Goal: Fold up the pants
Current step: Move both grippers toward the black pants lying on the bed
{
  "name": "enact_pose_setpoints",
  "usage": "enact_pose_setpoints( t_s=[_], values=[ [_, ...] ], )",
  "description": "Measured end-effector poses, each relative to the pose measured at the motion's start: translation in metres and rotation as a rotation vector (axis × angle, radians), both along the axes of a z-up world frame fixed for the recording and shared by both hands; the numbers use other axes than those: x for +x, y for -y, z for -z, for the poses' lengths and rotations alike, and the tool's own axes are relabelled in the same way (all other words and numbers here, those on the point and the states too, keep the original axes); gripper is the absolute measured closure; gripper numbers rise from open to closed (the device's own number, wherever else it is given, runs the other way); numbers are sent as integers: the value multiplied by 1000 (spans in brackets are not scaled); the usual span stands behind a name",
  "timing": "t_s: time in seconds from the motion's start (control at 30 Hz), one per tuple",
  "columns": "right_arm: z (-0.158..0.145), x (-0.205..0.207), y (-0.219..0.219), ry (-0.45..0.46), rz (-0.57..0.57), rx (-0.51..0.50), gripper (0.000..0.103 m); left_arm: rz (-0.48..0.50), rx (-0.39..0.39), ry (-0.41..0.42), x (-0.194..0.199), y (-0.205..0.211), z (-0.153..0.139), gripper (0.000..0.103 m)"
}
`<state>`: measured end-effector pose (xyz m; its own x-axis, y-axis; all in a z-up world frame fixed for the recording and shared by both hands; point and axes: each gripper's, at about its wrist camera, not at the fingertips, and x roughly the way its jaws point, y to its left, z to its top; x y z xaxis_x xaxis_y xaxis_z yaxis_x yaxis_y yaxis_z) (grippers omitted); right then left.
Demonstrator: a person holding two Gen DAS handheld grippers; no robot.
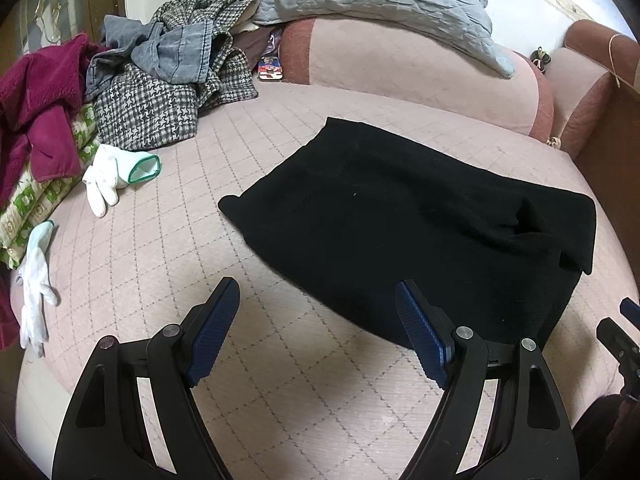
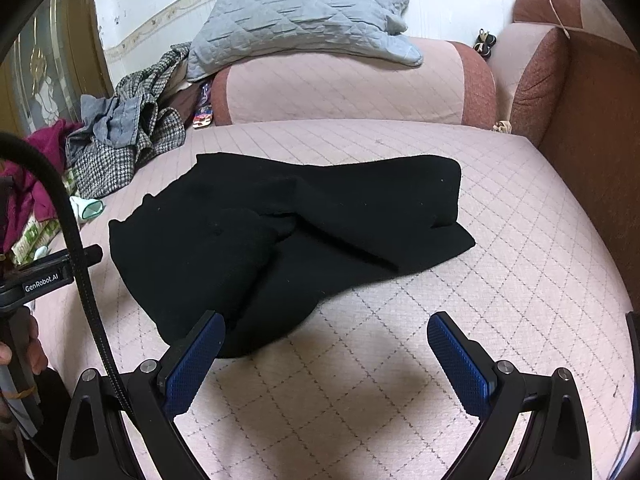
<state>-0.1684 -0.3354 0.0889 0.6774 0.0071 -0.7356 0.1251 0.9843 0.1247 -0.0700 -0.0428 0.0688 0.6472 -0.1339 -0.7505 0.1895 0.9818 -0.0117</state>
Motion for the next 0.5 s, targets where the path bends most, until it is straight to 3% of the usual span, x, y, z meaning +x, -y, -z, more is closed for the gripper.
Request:
enact_pose_setpoints(
  t_s=[0.2,0.5],
  values=[
    [3,-3,5,6,3,15,2,2,12,-4,-1,0,5,22],
    [19,-4,21,-30,36,64,2,-37,-48,-82,9,-22,32,22]
  ],
)
